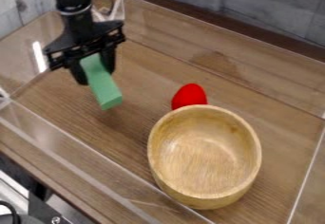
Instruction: Remove the green stick from the brown bowl and put it on the table
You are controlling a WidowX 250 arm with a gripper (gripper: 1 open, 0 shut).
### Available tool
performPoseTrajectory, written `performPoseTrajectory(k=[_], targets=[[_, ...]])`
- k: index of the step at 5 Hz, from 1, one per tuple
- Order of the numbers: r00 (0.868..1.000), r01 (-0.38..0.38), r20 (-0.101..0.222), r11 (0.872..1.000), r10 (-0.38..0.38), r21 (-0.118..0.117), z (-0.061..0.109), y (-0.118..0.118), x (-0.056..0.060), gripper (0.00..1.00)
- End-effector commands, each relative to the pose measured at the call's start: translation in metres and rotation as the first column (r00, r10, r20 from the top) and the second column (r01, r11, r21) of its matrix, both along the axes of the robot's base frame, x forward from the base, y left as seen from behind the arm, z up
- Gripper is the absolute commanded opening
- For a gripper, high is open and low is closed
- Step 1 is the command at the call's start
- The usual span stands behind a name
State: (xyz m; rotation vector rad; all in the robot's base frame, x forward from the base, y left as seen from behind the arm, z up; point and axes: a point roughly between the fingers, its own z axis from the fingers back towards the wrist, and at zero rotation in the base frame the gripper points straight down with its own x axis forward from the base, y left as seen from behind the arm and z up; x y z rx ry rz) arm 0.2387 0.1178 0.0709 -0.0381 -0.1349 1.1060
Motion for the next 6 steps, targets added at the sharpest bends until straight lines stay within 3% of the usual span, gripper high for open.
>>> performPoseTrajectory(k=[1,2,4,6], targets=[[0.999,0.037,0.026,0.999,-0.038,0.038,-0.01,0.004,0.006,0.0],[0.995,0.086,0.035,0.994,-0.089,0.061,-0.025,0.002,0.008,0.0],[0.998,0.048,0.047,0.996,-0.051,0.078,-0.029,0.009,0.028,0.0],[0.976,0.207,0.052,0.974,-0.212,0.088,-0.036,0.006,0.019,0.0]])
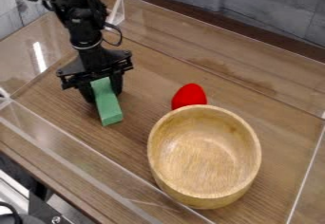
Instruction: Remove the green stick from the brown bowl and put it on the table
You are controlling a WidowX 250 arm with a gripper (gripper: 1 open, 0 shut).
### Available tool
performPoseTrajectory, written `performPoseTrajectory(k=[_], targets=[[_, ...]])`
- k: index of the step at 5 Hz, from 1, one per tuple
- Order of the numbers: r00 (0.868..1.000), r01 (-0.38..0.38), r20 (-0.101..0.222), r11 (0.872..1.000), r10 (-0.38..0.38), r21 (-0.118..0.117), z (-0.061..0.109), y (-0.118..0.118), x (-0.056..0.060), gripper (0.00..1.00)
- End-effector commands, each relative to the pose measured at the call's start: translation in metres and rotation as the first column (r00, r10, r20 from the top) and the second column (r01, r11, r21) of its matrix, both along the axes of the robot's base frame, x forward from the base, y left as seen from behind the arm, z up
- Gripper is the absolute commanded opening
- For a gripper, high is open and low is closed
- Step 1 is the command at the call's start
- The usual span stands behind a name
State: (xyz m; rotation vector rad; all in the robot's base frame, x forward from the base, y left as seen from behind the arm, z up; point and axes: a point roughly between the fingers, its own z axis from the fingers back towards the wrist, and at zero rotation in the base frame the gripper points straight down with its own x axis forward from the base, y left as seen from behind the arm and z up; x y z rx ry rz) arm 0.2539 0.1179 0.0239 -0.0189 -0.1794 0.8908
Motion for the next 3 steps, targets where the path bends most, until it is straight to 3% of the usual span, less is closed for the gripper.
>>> performPoseTrajectory(k=[1,2,3], targets=[[0.999,0.03,0.039,0.999,-0.031,0.033,0.01,-0.002,0.006,0.0],[0.997,0.059,0.038,0.997,-0.06,0.041,0.01,-0.01,0.007,0.0],[0.999,0.013,0.035,0.999,-0.014,0.046,0.005,-0.014,0.01,0.0]])
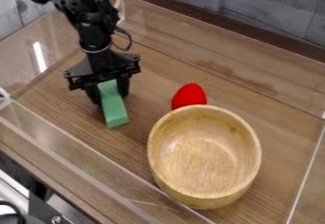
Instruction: Remove the green stick from the brown bowl and put it on the table
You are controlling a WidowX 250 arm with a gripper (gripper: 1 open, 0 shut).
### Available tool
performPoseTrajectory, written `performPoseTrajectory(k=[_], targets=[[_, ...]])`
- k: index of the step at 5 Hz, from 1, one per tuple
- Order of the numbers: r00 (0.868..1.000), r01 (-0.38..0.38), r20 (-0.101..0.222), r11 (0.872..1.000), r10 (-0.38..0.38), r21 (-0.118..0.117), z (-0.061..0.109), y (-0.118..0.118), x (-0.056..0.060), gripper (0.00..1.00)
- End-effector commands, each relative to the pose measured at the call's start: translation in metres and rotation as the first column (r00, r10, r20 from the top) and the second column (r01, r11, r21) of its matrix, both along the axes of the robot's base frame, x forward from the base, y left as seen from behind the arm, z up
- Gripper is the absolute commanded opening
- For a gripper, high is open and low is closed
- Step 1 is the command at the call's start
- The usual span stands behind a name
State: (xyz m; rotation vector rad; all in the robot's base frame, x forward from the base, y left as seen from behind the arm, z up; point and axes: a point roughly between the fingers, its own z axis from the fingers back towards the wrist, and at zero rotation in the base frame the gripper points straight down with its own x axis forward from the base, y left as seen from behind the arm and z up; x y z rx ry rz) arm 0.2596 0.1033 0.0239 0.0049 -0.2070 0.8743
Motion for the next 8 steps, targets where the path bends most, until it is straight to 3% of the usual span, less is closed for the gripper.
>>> performPoseTrajectory(k=[1,3,5,7,8], targets=[[0.999,-0.047,0.017,0.999,0.047,0.014,0.0,-0.003,0.008,0.0],[1.0,-0.029,0.006,0.999,0.029,0.017,0.009,-0.003,0.013,0.0],[0.998,-0.061,-0.006,0.998,0.061,0.02,0.002,0.0,0.022,0.0],[0.999,-0.028,-0.022,0.999,0.029,0.024,0.01,0.021,0.02,0.0],[0.998,0.04,-0.039,0.999,-0.04,0.015,0.028,0.018,0.018,1.0]])
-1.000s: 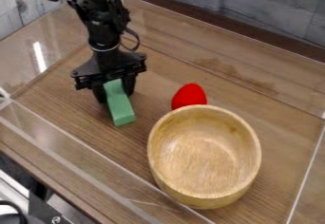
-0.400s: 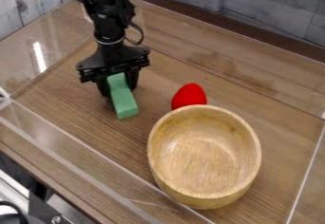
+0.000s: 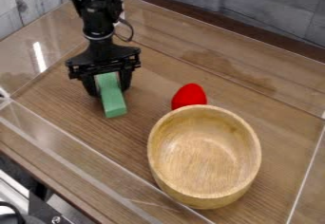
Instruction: Remove the green stick from the brown bowl and put it on the table
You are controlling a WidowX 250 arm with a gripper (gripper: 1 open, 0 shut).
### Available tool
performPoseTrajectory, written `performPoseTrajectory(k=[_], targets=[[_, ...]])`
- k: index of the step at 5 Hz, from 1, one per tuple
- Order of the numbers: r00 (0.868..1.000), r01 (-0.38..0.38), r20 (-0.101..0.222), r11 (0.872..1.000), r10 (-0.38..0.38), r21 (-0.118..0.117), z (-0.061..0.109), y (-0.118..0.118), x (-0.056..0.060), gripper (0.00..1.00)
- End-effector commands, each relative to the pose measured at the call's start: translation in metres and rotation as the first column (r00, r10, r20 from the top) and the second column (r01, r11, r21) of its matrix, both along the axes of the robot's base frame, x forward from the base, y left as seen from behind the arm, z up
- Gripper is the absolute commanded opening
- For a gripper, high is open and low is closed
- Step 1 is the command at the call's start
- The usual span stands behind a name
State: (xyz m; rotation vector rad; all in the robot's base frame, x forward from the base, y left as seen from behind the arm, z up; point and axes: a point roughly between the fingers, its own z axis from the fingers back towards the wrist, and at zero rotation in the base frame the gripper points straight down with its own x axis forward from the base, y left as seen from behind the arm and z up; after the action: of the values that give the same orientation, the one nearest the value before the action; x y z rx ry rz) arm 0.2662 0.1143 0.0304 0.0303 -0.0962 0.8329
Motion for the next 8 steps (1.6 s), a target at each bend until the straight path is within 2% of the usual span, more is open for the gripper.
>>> performPoseTrajectory(k=[1,2,3,4,5,6,8], targets=[[0.998,0.014,0.066,1.0,-0.015,0.018,0.038,0.015,0.009,1.0],[0.995,0.054,0.083,0.998,-0.053,-0.015,0.064,0.027,0.006,1.0],[0.986,0.139,0.094,0.989,-0.134,-0.041,0.082,0.029,0.007,1.0],[0.975,0.204,0.098,0.977,-0.198,-0.061,0.09,0.026,0.008,1.0],[0.962,0.262,0.104,0.962,-0.254,-0.079,0.098,0.009,-0.003,1.0],[0.946,0.318,0.103,0.944,-0.309,-0.089,0.103,-0.009,-0.015,1.0],[0.894,0.447,0.103,0.888,-0.437,-0.105,0.11,-0.029,-0.033,1.0]])
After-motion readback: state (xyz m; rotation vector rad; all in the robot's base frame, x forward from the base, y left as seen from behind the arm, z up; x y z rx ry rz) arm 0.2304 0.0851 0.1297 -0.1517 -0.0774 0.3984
